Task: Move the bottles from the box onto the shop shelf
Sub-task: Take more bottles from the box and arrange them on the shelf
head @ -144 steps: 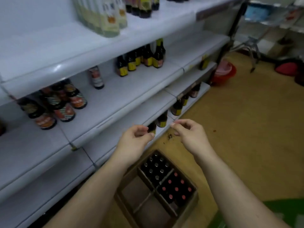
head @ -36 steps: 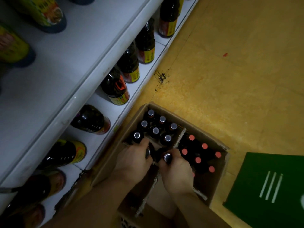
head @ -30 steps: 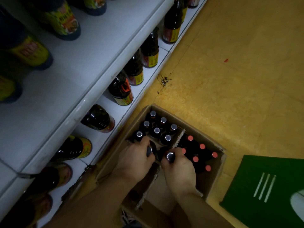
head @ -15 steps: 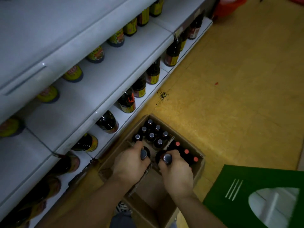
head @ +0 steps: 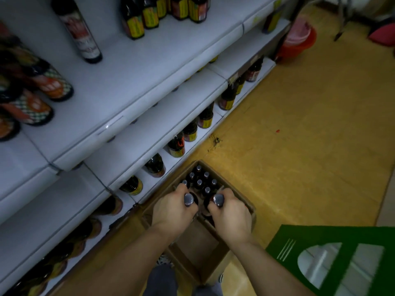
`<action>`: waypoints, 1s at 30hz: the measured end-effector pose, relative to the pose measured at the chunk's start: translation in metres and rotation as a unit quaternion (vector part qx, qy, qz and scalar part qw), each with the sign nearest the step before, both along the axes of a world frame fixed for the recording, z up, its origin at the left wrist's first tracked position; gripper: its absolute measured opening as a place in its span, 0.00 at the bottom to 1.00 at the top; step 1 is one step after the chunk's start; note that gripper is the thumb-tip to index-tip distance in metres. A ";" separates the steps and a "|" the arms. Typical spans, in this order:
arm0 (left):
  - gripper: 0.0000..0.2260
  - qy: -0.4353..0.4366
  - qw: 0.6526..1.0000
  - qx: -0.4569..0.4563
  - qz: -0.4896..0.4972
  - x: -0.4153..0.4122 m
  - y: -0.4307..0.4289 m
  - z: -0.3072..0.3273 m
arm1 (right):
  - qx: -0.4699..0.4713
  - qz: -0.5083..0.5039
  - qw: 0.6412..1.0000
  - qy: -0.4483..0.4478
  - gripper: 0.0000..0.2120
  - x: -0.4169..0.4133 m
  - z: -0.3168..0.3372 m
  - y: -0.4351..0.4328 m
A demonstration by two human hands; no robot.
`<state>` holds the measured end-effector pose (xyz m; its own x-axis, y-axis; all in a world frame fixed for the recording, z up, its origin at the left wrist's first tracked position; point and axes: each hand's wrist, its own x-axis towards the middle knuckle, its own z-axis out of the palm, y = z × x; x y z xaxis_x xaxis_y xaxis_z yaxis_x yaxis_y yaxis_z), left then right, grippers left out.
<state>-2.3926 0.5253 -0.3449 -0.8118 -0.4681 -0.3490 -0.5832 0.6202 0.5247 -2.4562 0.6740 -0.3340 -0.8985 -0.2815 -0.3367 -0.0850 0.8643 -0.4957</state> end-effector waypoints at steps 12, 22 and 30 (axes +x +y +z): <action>0.10 0.082 0.994 -0.035 0.065 0.026 0.023 0.098 | -0.027 0.101 0.993 0.048 0.06 -0.004 0.095 0.021; 0.10 0.146 0.974 -0.066 0.161 0.044 0.026 0.168 | -0.106 0.179 0.974 0.087 0.09 -0.014 0.177 0.021; 0.08 0.168 0.957 -0.063 0.226 0.063 0.015 0.216 | -0.151 0.225 0.958 0.096 0.09 -0.020 0.226 0.005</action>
